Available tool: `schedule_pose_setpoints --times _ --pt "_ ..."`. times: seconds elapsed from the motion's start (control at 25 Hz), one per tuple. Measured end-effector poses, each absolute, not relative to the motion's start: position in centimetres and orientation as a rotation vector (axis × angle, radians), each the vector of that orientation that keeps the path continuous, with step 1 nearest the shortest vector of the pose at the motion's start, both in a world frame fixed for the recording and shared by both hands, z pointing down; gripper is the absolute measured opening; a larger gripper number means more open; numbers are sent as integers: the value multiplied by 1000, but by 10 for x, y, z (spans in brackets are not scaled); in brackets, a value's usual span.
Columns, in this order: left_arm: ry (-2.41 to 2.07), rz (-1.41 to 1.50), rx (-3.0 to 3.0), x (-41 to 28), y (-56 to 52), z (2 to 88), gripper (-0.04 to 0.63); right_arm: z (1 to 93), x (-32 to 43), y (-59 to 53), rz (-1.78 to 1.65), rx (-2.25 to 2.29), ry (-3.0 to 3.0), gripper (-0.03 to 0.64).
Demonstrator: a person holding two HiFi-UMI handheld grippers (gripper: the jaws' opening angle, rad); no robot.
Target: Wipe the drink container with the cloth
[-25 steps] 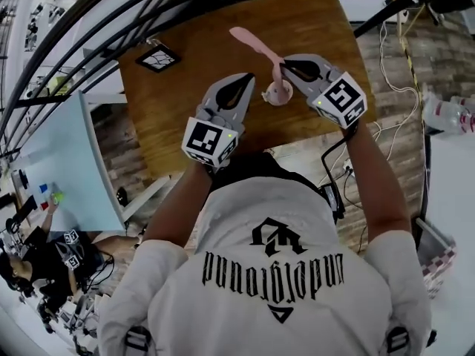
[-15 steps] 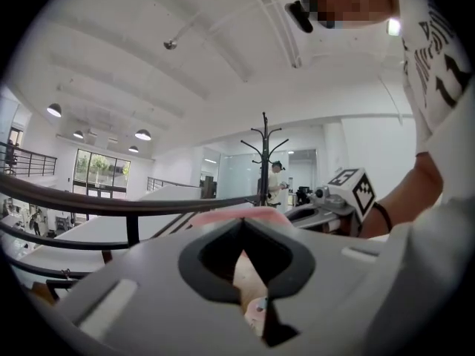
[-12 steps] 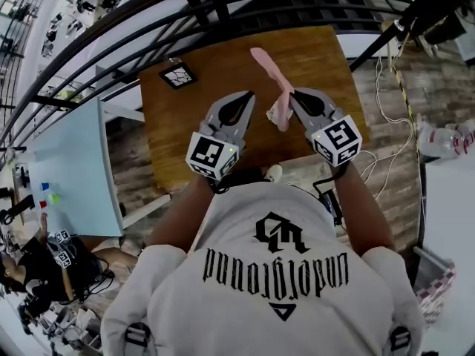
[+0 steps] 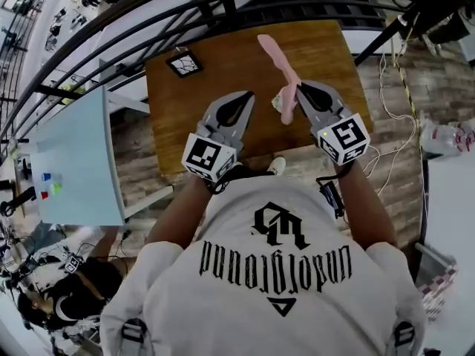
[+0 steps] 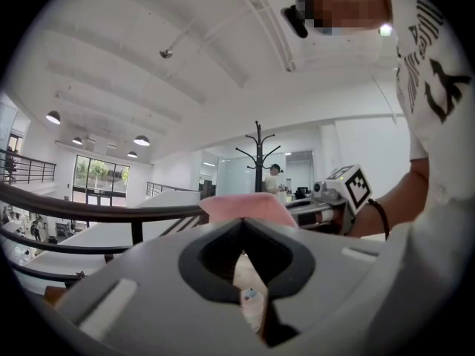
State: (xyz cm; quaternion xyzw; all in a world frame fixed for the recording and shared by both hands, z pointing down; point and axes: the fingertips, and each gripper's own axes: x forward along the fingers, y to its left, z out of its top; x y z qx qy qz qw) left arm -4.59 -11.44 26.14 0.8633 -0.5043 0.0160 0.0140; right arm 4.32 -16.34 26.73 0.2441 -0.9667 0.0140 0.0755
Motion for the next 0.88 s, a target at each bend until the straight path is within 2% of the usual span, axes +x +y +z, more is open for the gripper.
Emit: schedule_pose_setpoints --times 0.44,0.88 --pt "-1480 54 2759 -75 -50 240 49 262 36 -110 39 845 -2864 12" --pt "-1381 18 2828 -116 27 232 49 261 -4 -24 29 915 -2829 12"
